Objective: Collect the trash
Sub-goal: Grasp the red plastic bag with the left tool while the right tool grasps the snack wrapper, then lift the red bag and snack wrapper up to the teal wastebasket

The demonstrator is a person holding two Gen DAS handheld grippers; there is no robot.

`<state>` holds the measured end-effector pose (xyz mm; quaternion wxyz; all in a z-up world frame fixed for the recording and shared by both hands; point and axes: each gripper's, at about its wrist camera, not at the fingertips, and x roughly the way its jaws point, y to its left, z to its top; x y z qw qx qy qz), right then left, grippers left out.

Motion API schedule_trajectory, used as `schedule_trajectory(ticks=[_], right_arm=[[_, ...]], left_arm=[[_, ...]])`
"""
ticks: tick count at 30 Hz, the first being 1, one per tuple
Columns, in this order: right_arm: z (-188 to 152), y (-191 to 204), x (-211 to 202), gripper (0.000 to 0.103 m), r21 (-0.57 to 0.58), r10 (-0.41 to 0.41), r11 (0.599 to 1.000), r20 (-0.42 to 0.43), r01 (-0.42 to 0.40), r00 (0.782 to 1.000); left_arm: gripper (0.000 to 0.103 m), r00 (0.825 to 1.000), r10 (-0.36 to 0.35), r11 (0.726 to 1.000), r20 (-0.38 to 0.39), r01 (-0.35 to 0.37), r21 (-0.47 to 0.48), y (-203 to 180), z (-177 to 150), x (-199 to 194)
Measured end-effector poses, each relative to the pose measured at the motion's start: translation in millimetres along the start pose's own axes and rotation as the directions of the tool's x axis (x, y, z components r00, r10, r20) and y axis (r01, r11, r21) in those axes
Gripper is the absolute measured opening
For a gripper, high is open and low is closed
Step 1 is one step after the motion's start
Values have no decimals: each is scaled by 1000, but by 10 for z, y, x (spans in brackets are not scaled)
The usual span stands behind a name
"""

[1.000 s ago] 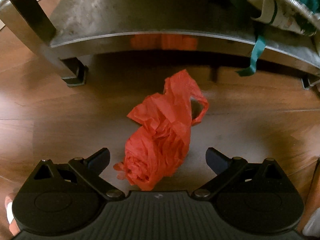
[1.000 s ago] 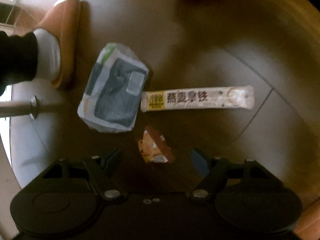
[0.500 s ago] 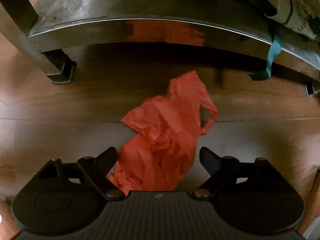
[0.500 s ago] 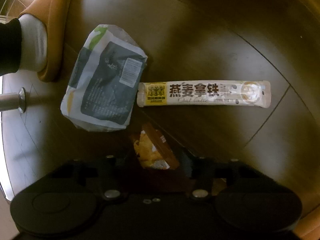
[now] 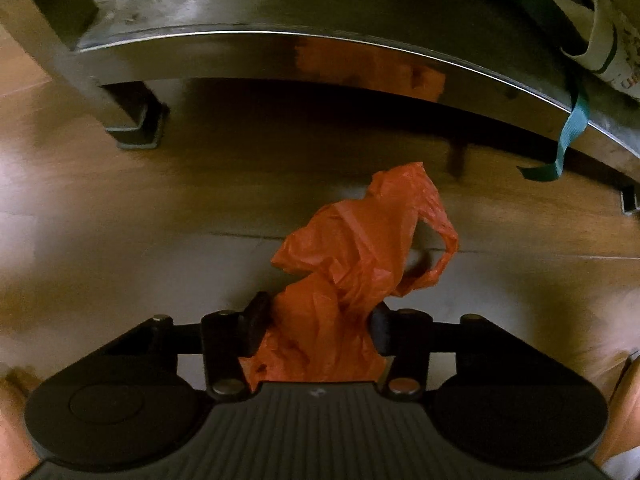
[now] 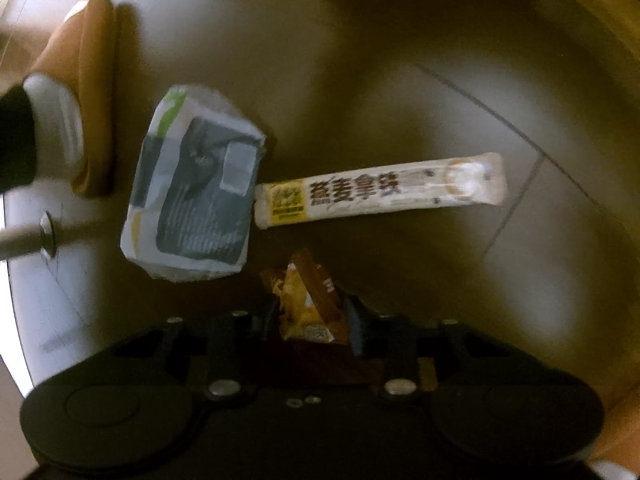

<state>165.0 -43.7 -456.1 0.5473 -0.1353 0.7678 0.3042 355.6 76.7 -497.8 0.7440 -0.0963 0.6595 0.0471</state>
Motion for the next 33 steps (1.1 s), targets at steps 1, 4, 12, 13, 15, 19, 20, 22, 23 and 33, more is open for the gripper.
schedule_trajectory(ticks=[1, 4, 12, 13, 15, 19, 20, 22, 23, 33], right_arm=[[-1, -30, -47, 33, 15, -2, 1000, 10, 2, 1000], [6, -105, -215, 32, 56, -31, 998, 44, 29, 999], [74, -310, -1013, 32, 174, -121, 981, 214, 84, 969], [63, -323, -1127, 32, 189, -130, 978, 242, 84, 962], [45, -354, -1383, 32, 234, -144, 969, 302, 73, 942], [-6, -408, -1933, 32, 300, -170, 953, 413, 43, 895], [-29, -406, -2072, 32, 309, -177, 950, 441, 36, 880], [-87, -381, -2336, 32, 323, -184, 946, 495, 17, 849], [-126, -371, -2484, 32, 329, -188, 944, 522, 7, 832], [-626, -41, -3723, 32, 320, -242, 948, 711, 3, 660]], left_arm=[[48, 1000, 4, 1000, -1, -4, -5, -1, -7, -41], [48, 1000, 2, 1000, 2, -2, -16, -23, -46, -207], [48, 997, -4, 1000, 73, 3, 6, -136, -154, -978], [48, 996, -10, 1000, 87, 9, 8, -141, -168, -1085], [48, 992, -14, 1000, 125, 12, 19, -172, -181, -1317], [48, 983, -10, 1000, 184, 7, 17, -200, -234, -1793], [48, 980, -10, 1000, 197, 7, 14, -184, -250, -1902], [48, 973, -7, 1000, 231, 4, 13, -176, -304, -2161], [48, 968, -7, 1000, 249, 3, 15, -176, -338, -2301], [48, 904, -39, 999, 425, 28, 32, -189, -614, -3587]])
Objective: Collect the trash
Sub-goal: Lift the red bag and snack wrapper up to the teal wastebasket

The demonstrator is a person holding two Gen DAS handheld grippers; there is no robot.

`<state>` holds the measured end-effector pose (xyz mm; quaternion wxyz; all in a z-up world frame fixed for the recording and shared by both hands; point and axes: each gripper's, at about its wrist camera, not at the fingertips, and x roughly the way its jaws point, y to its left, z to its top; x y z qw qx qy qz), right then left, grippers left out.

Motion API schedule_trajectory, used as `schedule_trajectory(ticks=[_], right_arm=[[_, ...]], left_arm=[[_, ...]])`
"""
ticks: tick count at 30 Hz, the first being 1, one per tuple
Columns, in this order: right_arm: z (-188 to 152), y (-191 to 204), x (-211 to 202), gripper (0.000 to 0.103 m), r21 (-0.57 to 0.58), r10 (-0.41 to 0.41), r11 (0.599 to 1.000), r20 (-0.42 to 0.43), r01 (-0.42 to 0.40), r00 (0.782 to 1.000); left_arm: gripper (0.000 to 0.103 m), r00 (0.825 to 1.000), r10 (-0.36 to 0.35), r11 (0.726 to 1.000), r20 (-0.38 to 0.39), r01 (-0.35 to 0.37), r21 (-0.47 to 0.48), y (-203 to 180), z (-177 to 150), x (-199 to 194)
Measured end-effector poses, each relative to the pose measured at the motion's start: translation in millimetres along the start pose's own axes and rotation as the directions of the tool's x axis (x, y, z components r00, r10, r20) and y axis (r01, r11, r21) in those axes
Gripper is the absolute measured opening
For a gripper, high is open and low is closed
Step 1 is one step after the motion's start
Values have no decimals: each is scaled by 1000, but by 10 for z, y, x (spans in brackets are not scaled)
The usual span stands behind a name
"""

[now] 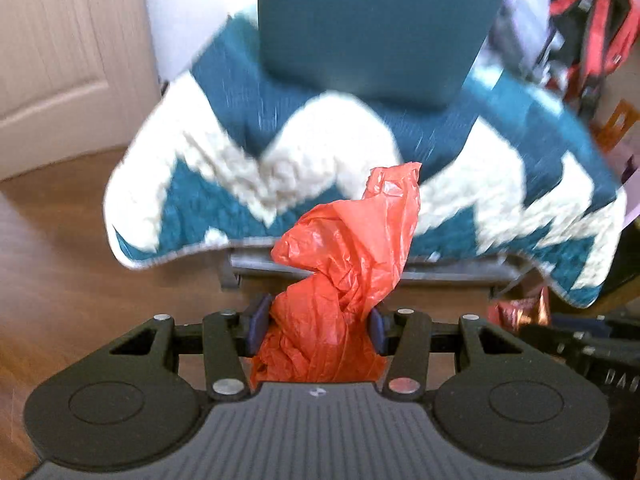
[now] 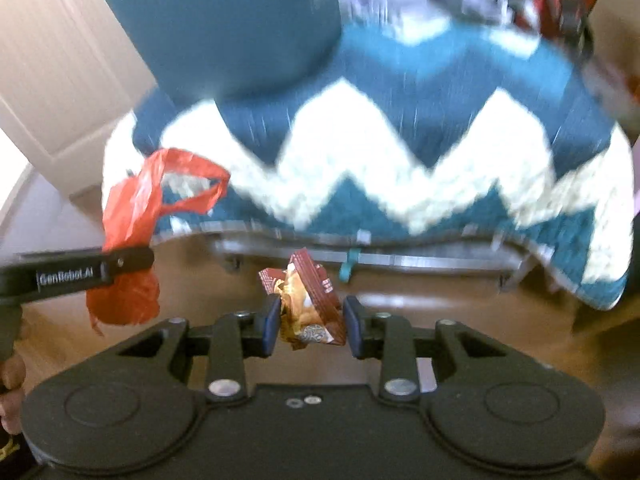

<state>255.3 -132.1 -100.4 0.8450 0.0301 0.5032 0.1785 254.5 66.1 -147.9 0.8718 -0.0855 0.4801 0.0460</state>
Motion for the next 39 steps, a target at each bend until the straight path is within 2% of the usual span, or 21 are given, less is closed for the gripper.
schedule_trajectory(ticks=[4, 7, 12, 18, 26, 34, 39], right_arm=[[210, 89, -546, 32, -28, 9, 1000, 113, -6, 994], [388, 170, -923, 32, -55, 9, 999, 196, 1, 981], [680, 323, -1507, 32, -95, 4, 995, 309, 26, 951], [976, 502, -2029, 32, -125, 2, 991, 401, 53, 916], [1406, 666, -2417, 32, -164, 5, 983, 496, 88, 868], [1848, 862, -2663, 32, -217, 10, 966, 579, 142, 815], [2137, 967, -2613, 32, -230, 1, 959, 590, 167, 807]], left_arm=[[48, 996, -19, 1000, 91, 18, 7, -41, 171, -460], [48, 987, -33, 999, 158, 32, 13, -86, 301, -787], [48, 965, -52, 998, 257, 43, 41, -177, 517, -1316], [48, 935, -67, 997, 349, 45, 69, -258, 806, -1820], [48, 886, -91, 992, 455, 42, 115, -390, 1244, -2317], [48, 832, -79, 987, 550, -13, 161, -475, 1723, -2654], [48, 827, -76, 988, 558, -14, 155, -497, 2109, -2654]])
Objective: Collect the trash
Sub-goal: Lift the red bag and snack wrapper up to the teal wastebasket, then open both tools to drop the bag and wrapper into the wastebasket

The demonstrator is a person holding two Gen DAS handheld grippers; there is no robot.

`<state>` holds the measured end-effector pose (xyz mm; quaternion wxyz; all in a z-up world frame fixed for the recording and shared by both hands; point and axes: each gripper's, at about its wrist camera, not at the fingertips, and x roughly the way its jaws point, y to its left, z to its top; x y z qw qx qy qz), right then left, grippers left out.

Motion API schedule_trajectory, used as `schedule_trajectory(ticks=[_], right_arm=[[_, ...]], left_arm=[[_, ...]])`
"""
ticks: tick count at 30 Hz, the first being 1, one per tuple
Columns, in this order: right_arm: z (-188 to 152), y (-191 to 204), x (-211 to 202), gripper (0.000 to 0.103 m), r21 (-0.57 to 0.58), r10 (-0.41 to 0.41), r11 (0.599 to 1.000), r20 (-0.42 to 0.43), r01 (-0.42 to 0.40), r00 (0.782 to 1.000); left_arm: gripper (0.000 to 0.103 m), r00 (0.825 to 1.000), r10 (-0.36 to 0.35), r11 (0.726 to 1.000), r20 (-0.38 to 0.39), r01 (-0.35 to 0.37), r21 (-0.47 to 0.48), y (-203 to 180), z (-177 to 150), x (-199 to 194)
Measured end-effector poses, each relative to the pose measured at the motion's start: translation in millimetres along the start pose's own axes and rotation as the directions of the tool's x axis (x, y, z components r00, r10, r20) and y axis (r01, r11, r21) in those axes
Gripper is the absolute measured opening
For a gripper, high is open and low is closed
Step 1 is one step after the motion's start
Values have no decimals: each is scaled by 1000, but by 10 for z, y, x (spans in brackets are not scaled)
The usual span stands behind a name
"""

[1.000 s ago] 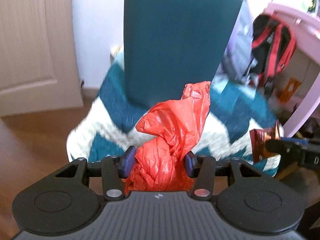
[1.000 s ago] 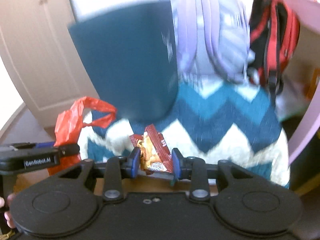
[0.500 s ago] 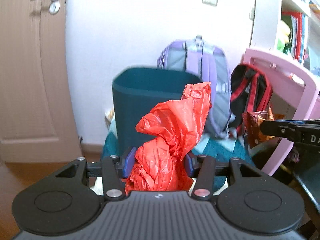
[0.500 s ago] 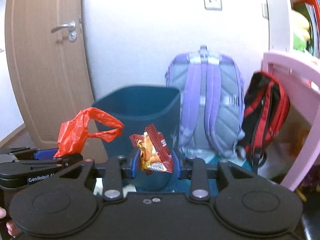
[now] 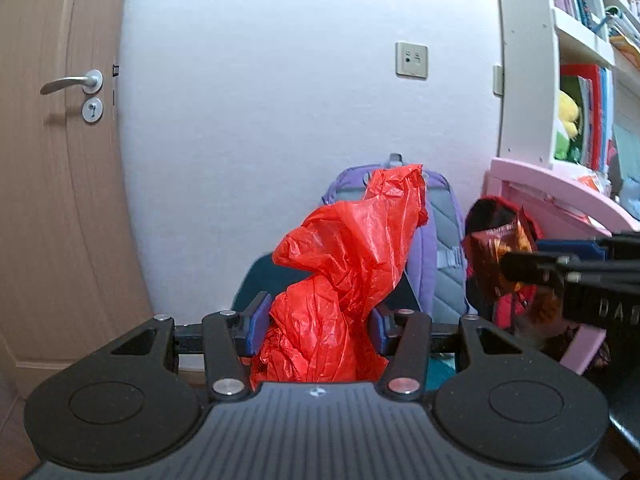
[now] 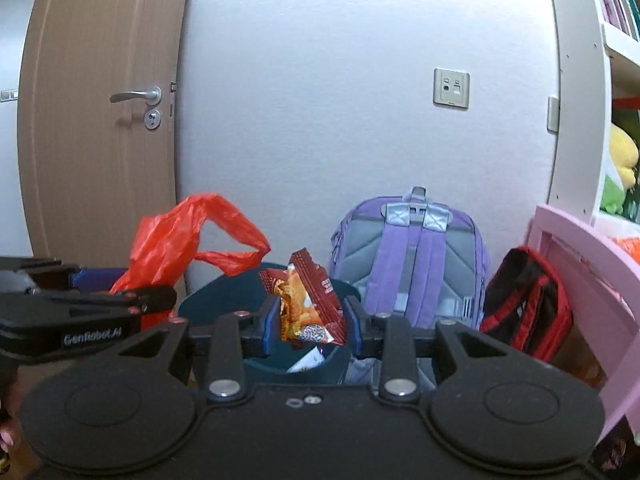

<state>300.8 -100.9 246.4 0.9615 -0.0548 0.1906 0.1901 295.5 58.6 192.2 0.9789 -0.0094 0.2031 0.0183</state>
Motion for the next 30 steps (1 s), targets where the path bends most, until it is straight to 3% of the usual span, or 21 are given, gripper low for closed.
schedule_trajectory(ticks=[6, 11, 19, 30], right_arm=[[101, 59, 378, 32, -18, -9, 1000, -24, 9, 1000], [57, 82, 778, 32, -37, -10, 999, -76, 7, 997], [-124, 118, 1359, 32, -73, -12, 997, -178, -1, 984], [-291, 208, 1821, 33, -98, 1, 995, -288, -31, 958]], left_arm=[[49, 1000, -3, 1000, -21, 3, -29, 117, 271, 347], [49, 998, 7, 999, -64, -9, -37, 147, 318, 757], [49, 987, 7, 999, -161, -13, -38, 187, 176, 1431], [50, 963, 12, 1000, -269, -18, -20, 166, -79, 1950]])
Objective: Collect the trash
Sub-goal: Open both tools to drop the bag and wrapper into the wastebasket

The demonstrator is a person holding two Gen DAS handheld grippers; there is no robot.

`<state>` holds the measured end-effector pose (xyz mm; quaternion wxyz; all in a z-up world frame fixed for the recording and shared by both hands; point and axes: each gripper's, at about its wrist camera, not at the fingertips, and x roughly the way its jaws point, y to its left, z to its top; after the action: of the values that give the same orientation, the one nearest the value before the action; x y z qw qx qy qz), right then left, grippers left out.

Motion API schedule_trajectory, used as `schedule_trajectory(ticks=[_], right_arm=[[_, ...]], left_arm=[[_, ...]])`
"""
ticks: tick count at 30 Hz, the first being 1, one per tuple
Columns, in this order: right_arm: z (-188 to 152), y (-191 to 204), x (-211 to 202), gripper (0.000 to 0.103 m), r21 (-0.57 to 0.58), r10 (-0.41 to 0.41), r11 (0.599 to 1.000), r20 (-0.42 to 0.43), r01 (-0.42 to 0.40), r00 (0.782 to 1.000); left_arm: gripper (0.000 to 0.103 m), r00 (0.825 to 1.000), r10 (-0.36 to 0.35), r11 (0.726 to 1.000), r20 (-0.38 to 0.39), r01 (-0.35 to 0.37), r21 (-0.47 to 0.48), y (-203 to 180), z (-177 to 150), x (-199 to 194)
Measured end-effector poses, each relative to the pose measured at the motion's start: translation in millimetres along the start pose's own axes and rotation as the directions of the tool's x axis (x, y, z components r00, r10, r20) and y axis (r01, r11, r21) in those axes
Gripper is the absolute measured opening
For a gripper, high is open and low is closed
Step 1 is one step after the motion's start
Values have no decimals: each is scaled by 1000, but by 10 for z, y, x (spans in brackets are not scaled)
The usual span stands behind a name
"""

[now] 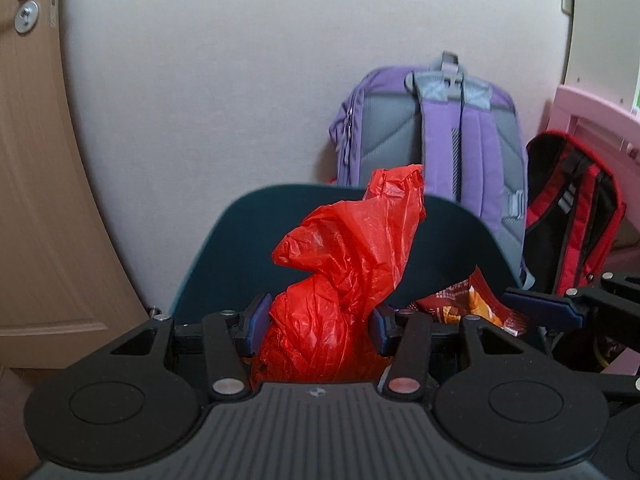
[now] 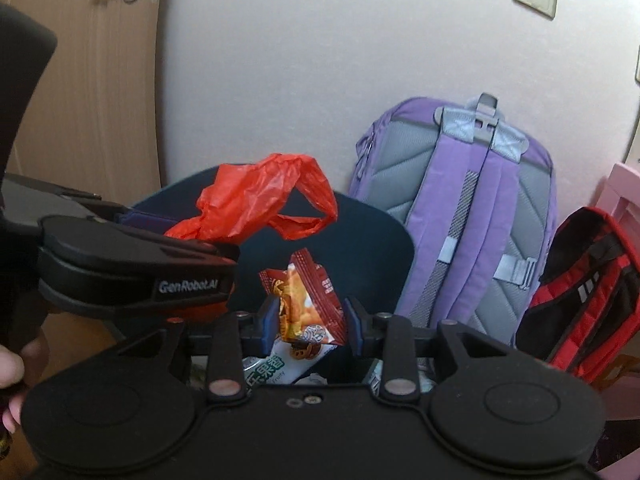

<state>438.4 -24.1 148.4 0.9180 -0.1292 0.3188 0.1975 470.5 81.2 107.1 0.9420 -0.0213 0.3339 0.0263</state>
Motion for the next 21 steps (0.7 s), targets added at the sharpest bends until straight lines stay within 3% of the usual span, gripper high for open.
schedule_trajectory(ticks=[8, 16, 21], right_arm=[[-30, -37, 128, 37, 15, 28, 1000, -40, -28, 999], [-61, -104, 34, 45, 37, 33, 999, -35, -31, 999], [-51, -142, -136, 47, 53, 43, 998, -23, -41, 999]], left_arm=[[51, 999, 0, 1000, -52, 0, -1, 8, -55, 168], [72, 998, 16, 1000, -63, -16, -14, 10, -56, 130], [75, 999, 7, 1000, -52, -8, -20, -25, -39, -25]])
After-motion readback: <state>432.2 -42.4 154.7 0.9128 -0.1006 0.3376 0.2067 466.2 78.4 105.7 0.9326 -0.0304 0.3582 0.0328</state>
